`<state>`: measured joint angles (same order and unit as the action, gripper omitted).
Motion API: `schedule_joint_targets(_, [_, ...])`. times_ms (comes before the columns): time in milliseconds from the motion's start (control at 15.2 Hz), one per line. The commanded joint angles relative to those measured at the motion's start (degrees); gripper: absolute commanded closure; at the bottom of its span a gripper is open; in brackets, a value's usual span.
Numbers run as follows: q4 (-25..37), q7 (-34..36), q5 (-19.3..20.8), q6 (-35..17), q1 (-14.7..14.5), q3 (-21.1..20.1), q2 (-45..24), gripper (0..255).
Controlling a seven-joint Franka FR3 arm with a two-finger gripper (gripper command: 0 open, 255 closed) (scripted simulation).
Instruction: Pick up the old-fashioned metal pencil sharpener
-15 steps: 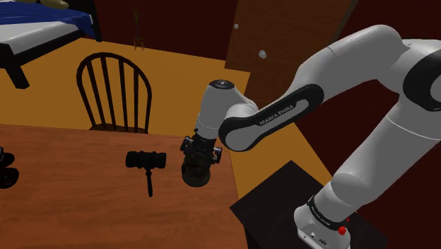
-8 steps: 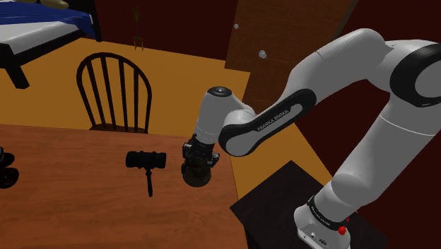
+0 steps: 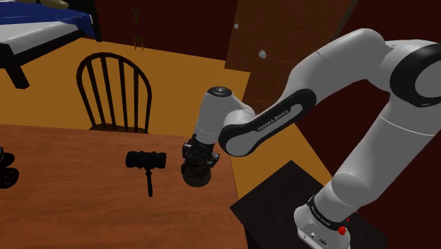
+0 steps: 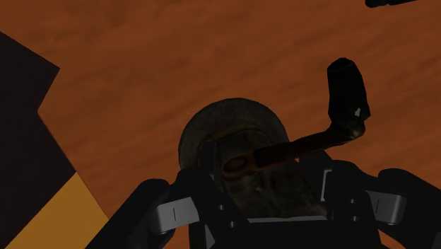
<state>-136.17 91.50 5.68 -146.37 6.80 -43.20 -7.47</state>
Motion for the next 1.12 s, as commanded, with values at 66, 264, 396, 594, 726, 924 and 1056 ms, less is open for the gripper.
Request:
schedule_joint_targets(66, [0.2, -1.5, -2.0, 1.4, 0.6, -0.6, 1.5, 255])
schedule_joint_targets(264, [0.7, -3.5, -4.9, 3.6, 1.1, -1.2, 3.9, 255])
schedule_joint_targets(396, [1.1, -4.7, -6.6, 5.2, 1.2, -1.4, 5.5, 255])
schedule_joint_targets(594, [1.9, -6.3, -9.0, 7.6, 1.4, -1.5, 7.7, 255])
schedule_joint_targets(726, [2.5, -7.2, -10.3, 9.2, 1.4, -1.5, 9.2, 255])
schedule_joint_targets(924, [3.4, -8.4, -12.1, 11.7, 1.3, -1.2, 11.1, 255])
schedule_joint_targets(1056, [3.5, -8.5, -12.2, 11.8, 1.3, -1.2, 11.2, 255])
